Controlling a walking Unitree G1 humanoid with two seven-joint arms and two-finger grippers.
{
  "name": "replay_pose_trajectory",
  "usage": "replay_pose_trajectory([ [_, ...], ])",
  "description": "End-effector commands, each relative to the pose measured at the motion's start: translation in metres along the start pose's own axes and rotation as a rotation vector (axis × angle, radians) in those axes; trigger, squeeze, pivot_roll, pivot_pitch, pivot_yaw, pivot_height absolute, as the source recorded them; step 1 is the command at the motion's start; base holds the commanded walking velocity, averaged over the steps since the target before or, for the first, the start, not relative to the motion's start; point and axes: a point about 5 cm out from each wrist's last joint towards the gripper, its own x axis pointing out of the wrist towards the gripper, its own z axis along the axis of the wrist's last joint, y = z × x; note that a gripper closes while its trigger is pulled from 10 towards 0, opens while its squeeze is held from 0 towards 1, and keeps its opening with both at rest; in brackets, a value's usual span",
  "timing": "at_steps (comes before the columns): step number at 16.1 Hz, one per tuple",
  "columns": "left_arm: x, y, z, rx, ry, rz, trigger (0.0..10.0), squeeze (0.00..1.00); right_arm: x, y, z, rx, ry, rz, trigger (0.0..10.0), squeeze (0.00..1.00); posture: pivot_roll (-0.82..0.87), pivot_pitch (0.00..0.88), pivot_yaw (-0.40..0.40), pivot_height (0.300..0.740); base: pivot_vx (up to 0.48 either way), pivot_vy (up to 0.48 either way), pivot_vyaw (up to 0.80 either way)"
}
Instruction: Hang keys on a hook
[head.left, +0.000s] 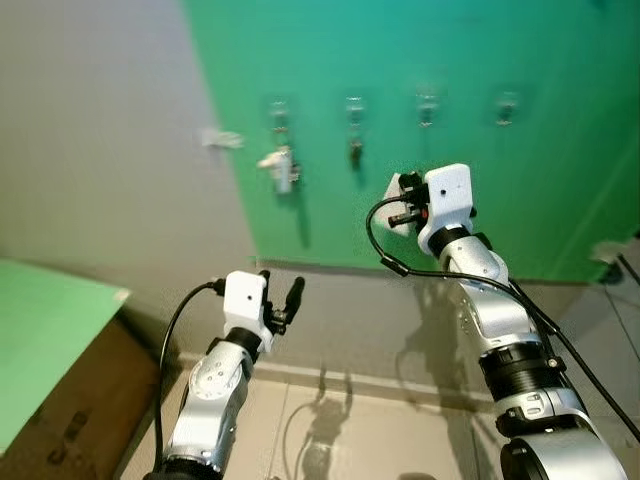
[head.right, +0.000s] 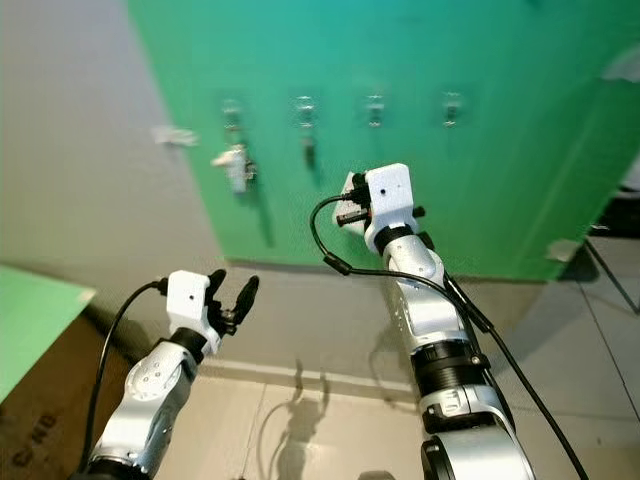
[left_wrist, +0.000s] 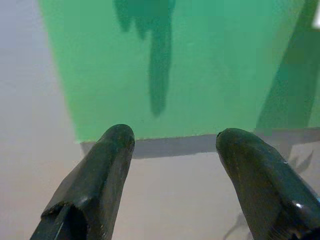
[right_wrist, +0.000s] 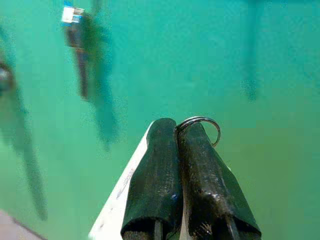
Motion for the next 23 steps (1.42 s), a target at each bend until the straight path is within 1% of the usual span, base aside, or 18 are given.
replay_pose_trajectory([
  [1,0.000,0.001,0.002,0.007,-0.012,0.003,10.0,0.00,0.004,0.002,0.009,-0.007,-0.023,0.017,0.0,0.06,-0.19,0.000,0.092,0.740,0.000,0.000,0.00],
  [2,0.000,0.001,0.002,0.007,-0.012,0.002,10.0,0.00,0.004,0.004,0.011,-0.009,-0.029,0.026,0.0,0.06,-0.19,0.000,0.092,0.740,0.000,0.000,0.00],
  [3,0.001,0.002,0.002,0.011,-0.013,0.002,10.0,0.00,0.007,0.005,0.020,-0.022,-0.051,0.039,0.0,0.05,-0.19,0.000,0.092,0.740,0.000,0.000,0.00],
  [4,0.001,0.002,0.002,0.012,-0.013,0.002,10.0,0.00,0.008,0.004,0.022,-0.023,-0.055,0.037,0.0,0.06,-0.19,0.000,0.087,0.740,0.000,0.000,0.00],
  [6,0.001,0.001,0.002,0.015,-0.012,0.000,10.0,0.00,0.008,0.001,0.029,-0.026,-0.076,0.029,0.0,0.06,-0.18,0.000,0.084,0.740,0.000,0.000,0.00],
  [8,0.000,0.000,0.000,0.016,-0.008,-0.007,10.0,0.00,0.005,-0.005,0.037,-0.038,-0.094,0.019,0.0,0.06,-0.18,0.000,0.082,0.740,0.000,0.000,0.00],
  [10,0.000,0.000,-0.001,0.017,-0.006,-0.010,10.0,0.00,-0.001,-0.008,0.036,-0.040,-0.084,0.013,0.0,0.06,-0.19,0.000,0.086,0.740,0.000,0.000,0.00],
  [12,0.000,-0.002,-0.002,0.017,0.000,-0.021,10.0,0.00,-0.013,-0.008,0.021,-0.022,-0.034,0.007,0.0,0.06,-0.20,0.000,0.093,0.740,0.000,0.000,0.00],
  [17,0.000,-0.003,-0.002,0.017,0.001,-0.027,10.0,0.00,-0.017,-0.006,0.016,-0.009,-0.014,0.003,0.0,0.06,-0.21,0.000,0.099,0.740,0.000,0.000,0.00],
  [18,0.001,-0.004,-0.003,0.024,0.009,-0.046,10.0,0.00,-0.036,-0.006,0.012,0.064,-0.027,-0.054,0.0,0.05,-0.24,0.000,0.118,0.740,0.000,0.000,0.00],
  [19,0.001,-0.005,-0.004,0.028,0.013,-0.053,10.0,0.00,-0.047,-0.007,0.012,0.092,-0.030,-0.084,0.0,0.05,-0.24,0.000,0.118,0.740,0.000,0.000,0.00],
  [21,0.001,-0.004,-0.005,0.030,0.017,-0.056,10.0,0.00,-0.058,-0.011,0.016,0.077,-0.028,-0.093,0.0,0.05,-0.25,0.000,0.122,0.740,0.000,0.000,0.00],
  [22,0.001,-0.004,-0.005,0.030,0.018,-0.057,10.0,0.00,-0.060,-0.011,0.019,0.073,-0.030,-0.094,0.0,0.05,-0.26,0.000,0.123,0.740,0.000,0.000,0.00],
  [23,0.001,-0.005,-0.005,0.032,0.020,-0.061,10.0,0.00,-0.062,-0.011,0.026,0.064,-0.044,-0.096,0.0,0.05,-0.26,0.000,0.127,0.740,0.000,0.000,0.00],
])
